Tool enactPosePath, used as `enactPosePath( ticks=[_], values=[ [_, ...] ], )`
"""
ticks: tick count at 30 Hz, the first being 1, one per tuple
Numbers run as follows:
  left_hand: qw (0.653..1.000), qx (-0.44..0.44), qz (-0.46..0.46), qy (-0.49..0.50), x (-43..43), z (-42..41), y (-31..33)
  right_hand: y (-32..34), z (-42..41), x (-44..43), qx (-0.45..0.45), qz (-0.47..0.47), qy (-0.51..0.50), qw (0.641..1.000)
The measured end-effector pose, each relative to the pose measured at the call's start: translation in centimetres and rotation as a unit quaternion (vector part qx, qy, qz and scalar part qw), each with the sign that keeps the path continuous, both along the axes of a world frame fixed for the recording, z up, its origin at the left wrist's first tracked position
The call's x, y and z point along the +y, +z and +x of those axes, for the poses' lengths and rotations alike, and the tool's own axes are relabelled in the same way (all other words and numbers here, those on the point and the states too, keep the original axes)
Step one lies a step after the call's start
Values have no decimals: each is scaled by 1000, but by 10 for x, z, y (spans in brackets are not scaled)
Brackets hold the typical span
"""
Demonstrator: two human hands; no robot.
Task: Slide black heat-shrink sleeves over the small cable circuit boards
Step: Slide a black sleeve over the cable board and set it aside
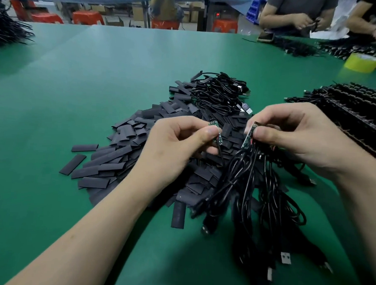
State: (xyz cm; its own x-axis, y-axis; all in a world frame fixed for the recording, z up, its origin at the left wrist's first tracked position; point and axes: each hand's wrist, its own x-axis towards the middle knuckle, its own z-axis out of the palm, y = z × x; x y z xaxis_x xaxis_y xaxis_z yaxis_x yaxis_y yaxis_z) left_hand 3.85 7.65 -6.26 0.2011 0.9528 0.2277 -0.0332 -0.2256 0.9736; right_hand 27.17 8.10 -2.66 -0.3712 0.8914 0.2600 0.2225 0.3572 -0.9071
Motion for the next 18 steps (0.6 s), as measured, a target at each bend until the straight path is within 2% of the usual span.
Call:
enactPosePath(
  ticks=[3, 9, 14, 18],
  values=[
    [999, -5, -17, -39, -4, 6, -1, -3, -8, -2, 47, 0, 6, 999],
    [989, -74, -65, -113, -8, 9, 1, -9, -16, -1, 124, 11, -7, 992],
    [984, -31, -69, -162, -8, 8, 1, -11, -19, 1, 117, 45, -43, 991],
    [983, -16, -65, -173, -9, 8, 2, -15, -21, 2, 156, 34, -65, 985]
  ],
)
